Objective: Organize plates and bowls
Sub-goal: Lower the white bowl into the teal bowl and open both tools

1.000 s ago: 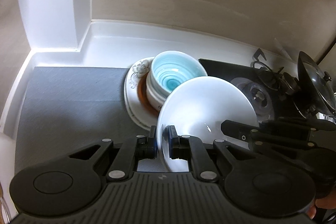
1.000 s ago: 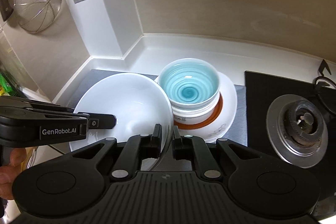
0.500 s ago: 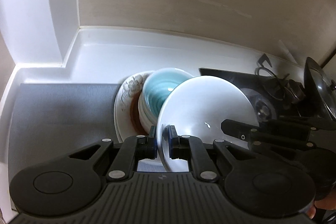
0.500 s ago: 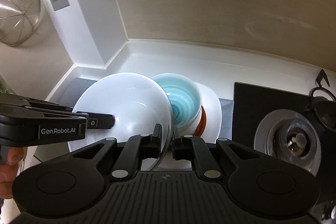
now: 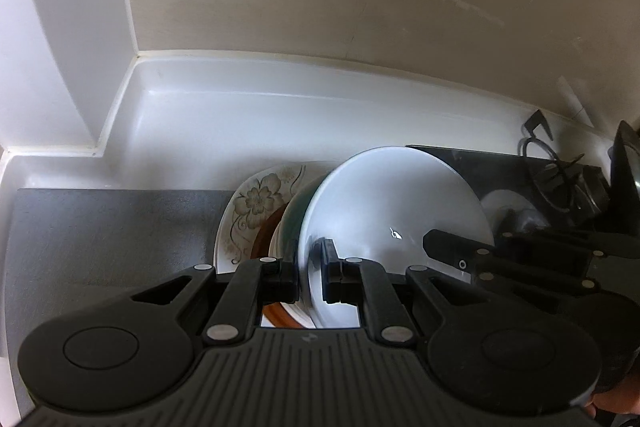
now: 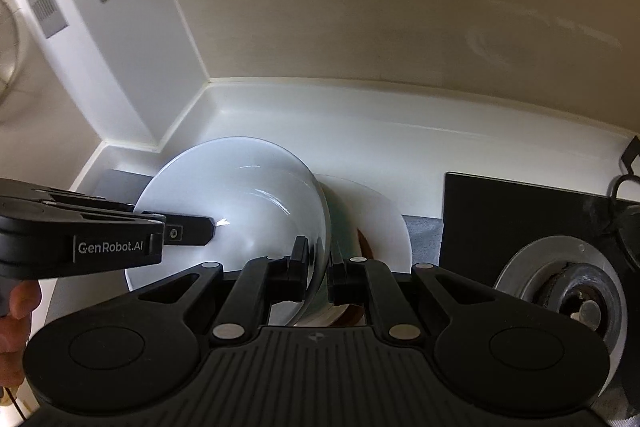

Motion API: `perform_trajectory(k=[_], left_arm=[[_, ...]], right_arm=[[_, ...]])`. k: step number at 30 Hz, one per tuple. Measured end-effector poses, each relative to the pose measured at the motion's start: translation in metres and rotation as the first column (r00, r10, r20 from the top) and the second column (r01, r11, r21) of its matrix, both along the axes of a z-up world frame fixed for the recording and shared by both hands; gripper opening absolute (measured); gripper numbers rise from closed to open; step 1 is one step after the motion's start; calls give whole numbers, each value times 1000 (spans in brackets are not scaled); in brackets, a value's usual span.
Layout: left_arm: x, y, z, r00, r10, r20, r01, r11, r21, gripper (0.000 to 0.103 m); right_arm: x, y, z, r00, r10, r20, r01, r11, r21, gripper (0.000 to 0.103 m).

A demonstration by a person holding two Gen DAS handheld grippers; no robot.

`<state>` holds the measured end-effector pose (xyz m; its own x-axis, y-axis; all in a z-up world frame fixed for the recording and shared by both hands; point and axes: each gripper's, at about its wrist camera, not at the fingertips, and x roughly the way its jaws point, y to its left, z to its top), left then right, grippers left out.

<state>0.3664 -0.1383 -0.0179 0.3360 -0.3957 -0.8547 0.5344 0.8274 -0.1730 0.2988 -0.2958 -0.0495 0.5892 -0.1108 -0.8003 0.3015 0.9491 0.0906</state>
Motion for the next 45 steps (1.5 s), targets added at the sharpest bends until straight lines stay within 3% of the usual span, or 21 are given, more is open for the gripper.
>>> perform_trajectory(k=[16,24,33,41,43,45], left_arm=[[13,-9,-21,999,11,-39,-10,1000,23,11],[14,-8,-21,998,16,-55,-15,1000,22,10],[13,-8,-18,999,19,-51,-18,1000,18,10],[11,-2,-5,999,37,-39,-37,999,2,11],[10,-1,1,999,48,-11,-48,999,2,18],[11,2,7,998,55,-8,-55,998,-11,34]], right_arm=[[13,-14,-23,1000,-5,-31,6,1000,27,9],[13,-13,-23,999,0,-32,1,1000,27,9],[13,-14,-20,1000,-4,-25,3,999,-37,8],[15,-22,-26,999,-27,-47,28,1000,7,8],[16,-24,-26,998,-31,-55,32,999,14,8],[18,-26,-26,997,-37,-62,39,999,31,9]])
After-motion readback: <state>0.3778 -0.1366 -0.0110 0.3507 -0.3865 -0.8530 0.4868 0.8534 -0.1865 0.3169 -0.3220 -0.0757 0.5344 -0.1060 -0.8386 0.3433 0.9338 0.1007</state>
